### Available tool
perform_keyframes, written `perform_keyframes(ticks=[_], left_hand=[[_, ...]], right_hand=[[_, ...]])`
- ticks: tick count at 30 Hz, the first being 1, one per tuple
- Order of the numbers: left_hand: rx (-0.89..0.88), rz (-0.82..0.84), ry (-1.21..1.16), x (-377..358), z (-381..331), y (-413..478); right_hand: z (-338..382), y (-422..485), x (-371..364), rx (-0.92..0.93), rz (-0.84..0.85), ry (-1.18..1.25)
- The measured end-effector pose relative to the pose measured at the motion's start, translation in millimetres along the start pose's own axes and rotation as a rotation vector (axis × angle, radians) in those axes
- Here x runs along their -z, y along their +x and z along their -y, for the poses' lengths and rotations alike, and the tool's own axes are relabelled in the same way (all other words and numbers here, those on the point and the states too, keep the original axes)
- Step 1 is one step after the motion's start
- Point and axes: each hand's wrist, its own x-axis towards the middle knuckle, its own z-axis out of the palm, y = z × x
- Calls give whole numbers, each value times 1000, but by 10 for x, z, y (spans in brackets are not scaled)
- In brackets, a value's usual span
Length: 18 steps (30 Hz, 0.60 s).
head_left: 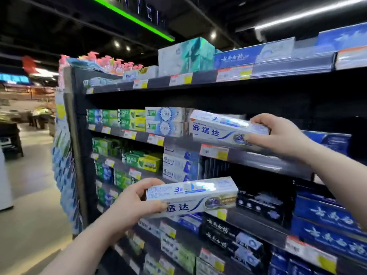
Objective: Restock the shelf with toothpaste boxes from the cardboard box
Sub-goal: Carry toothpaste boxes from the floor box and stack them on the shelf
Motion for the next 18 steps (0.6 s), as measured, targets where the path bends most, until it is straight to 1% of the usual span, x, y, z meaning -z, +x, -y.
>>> perform_keyframes(ticks=[2, 5, 7, 12, 18], left_hand=[[-19, 20, -12, 73, 66, 328], [-22, 45, -29, 166, 186, 717], [-31, 87, -19, 228, 249, 977], [-70, 215, -50, 404, 391, 1589], [-115, 392, -103, 574, 502, 2205]], right_hand=[[-49, 332, -87, -6, -19, -28], [-113, 672, -242, 39, 9, -134], [-146, 846, -373, 27, 22, -171], [-157, 1055, -644, -50, 71, -261], [-130, 1107, -858, -216, 62, -330]])
